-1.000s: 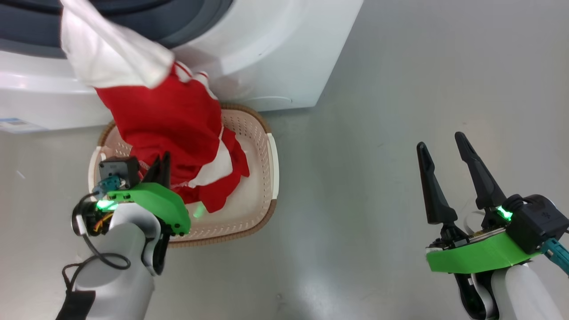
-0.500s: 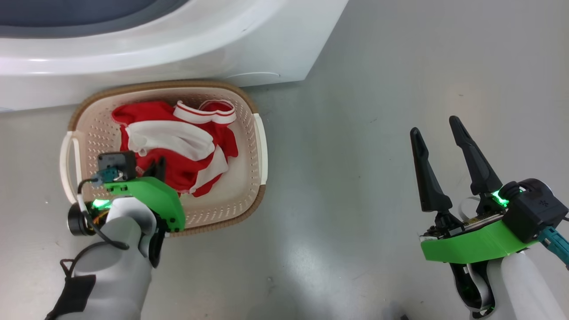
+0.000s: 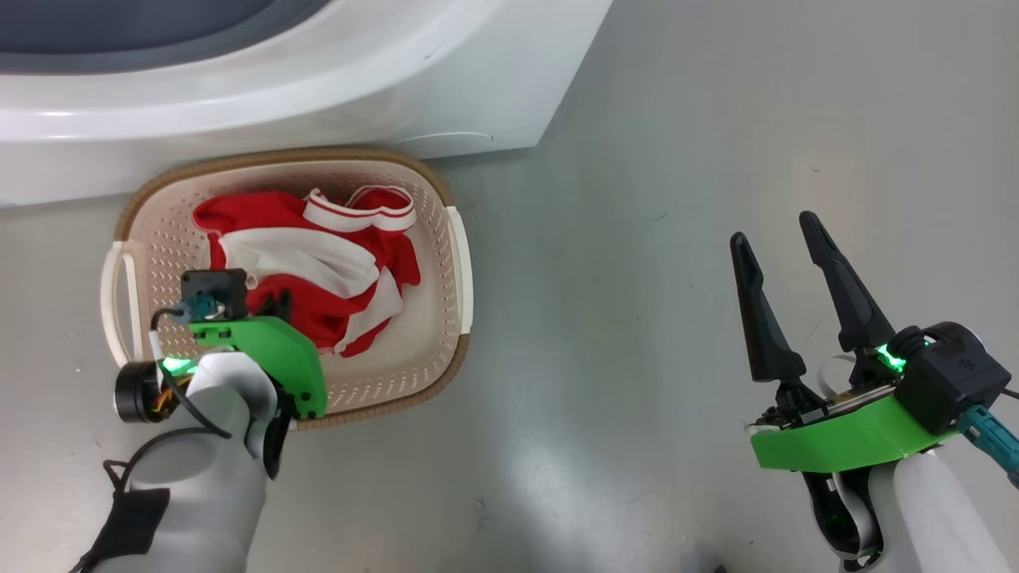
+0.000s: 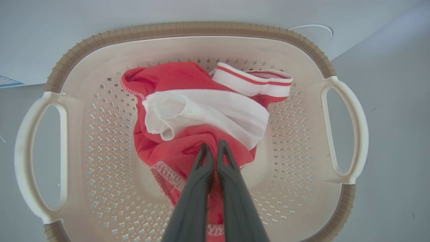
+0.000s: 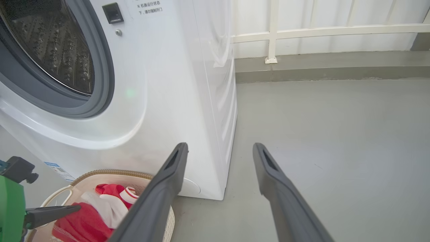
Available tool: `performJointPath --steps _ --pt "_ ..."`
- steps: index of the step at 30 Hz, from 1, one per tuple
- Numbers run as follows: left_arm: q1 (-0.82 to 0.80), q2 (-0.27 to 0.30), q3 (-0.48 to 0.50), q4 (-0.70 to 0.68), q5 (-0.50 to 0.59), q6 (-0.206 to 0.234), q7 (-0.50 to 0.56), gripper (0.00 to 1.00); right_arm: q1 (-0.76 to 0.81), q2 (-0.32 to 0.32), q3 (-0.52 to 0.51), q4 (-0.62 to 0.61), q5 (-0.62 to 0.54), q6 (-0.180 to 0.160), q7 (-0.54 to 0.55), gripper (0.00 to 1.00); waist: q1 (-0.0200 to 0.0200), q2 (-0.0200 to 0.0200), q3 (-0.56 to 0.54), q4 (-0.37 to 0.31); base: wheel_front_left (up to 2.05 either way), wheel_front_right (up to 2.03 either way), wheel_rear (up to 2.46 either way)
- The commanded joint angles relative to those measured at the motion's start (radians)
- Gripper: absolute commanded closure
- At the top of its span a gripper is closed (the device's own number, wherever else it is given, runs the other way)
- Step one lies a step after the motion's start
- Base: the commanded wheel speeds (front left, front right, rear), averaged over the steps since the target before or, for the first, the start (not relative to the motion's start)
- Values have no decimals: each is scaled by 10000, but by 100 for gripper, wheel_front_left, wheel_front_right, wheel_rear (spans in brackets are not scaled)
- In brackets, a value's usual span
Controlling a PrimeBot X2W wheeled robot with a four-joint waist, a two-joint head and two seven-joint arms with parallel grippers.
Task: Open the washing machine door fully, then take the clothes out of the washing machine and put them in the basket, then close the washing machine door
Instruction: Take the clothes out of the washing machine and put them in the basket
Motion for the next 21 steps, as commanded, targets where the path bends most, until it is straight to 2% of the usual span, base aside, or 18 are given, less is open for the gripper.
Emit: performJointPath --steps 1,2,4,5,6,12,18,21 --pt "145 345 123 -57 33 69 -26 59 -13 -56 223 -175 -33 63 -65 0 0 0 -112 8 0 0 0" --pt "157 372 107 -54 42 100 -55 52 -5 -56 223 -162 -21 63 -65 0 0 0 -150 12 0 0 0" --pt "201 397 84 -50 45 149 -134 19 16 -56 202 -131 -16 63 -65 0 0 0 -259 38 0 0 0" --pt "221 392 115 -48 3 150 -201 7 29 -56 187 -116 -16 63 -65 0 0 0 -313 54 0 0 0" --pt "241 383 160 -48 -53 153 -274 0 45 -56 170 -101 -14 63 -65 0 0 0 -384 74 0 0 0" --pt "426 302 630 -221 -569 -85 -701 0 155 -56 128 -36 20 63 -65 0 0 0 -871 188 0 0 0" --pt "638 314 641 -507 -548 -188 -818 0 288 -56 92 24 10 63 -65 0 0 0 -1373 282 0 0 0" --pt "828 457 689 -1123 -417 -131 -844 0 384 -56 70 65 15 63 -65 0 0 0 -1673 326 0 0 0"
